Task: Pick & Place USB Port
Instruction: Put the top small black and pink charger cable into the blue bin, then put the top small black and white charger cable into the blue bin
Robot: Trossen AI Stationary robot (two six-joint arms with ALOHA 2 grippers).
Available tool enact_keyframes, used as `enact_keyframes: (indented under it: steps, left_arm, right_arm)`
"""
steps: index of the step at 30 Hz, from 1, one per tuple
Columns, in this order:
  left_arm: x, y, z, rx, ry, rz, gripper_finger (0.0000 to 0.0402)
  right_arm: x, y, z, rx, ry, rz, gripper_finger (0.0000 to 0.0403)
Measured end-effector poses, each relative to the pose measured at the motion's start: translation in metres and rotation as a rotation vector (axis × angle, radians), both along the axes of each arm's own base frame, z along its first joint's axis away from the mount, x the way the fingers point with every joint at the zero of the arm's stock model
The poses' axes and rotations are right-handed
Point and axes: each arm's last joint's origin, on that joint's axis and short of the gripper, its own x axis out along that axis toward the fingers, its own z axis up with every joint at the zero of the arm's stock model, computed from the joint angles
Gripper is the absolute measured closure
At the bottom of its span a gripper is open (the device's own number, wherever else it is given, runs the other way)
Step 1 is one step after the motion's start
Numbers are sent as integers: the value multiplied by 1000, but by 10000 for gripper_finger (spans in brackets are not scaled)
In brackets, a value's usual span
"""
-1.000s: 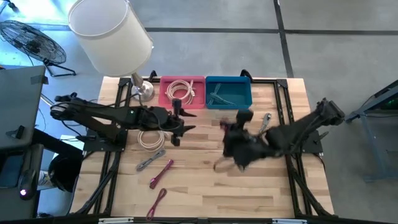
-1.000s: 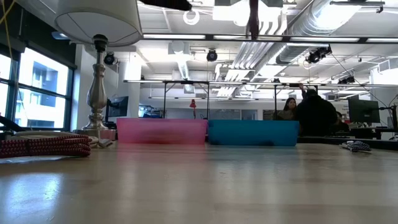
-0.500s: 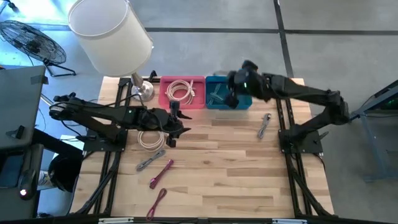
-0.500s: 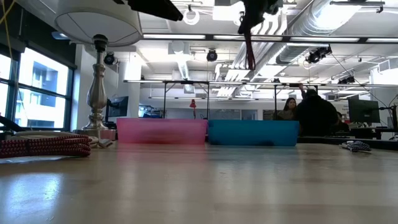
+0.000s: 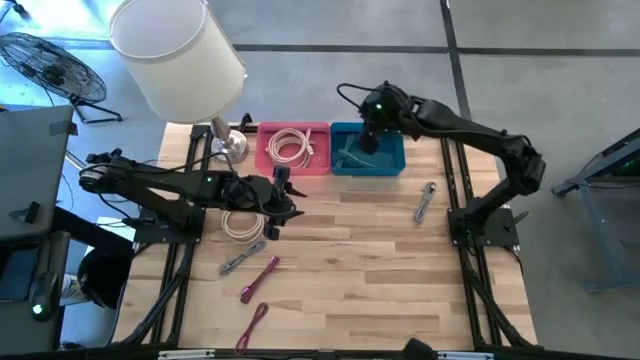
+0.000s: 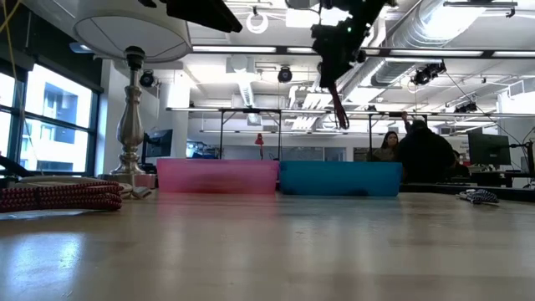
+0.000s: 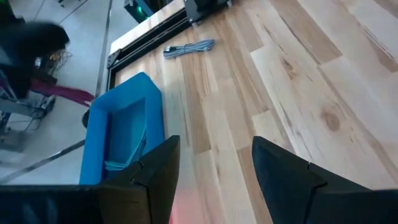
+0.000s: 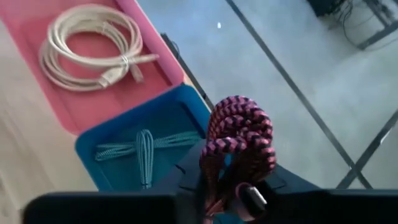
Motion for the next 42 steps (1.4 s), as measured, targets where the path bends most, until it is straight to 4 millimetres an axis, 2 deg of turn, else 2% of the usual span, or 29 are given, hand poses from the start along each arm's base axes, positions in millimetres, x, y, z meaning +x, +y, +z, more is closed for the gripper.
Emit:
enact_keyframes:
  steps: [6,11,15,22,30,35,42]
  left_arm:
    - [-1,0,-2,23,24,-9,207]
    - [-2,1,-2,46,34,2,207]
    - [-2,2,-3,64,44,26,207]
    - [-3,2,-4,64,54,28,207]
    - [-3,2,-4,63,53,31,207]
    - [-3,2,-4,62,53,32,207]
    - [-3,2,-6,50,66,40,207]
  right_arm:
    - [9,-6,-15,19,46,2,269]
    - [10,-7,-16,18,53,-1,221]
    - [4,-4,-17,35,100,-19,200]
    - [-12,10,-29,189,265,-79,197]
    - [-30,55,-35,367,539,-117,198]
    - [-28,74,-36,436,558,-105,197]
    - [-26,83,-39,491,457,-315,197]
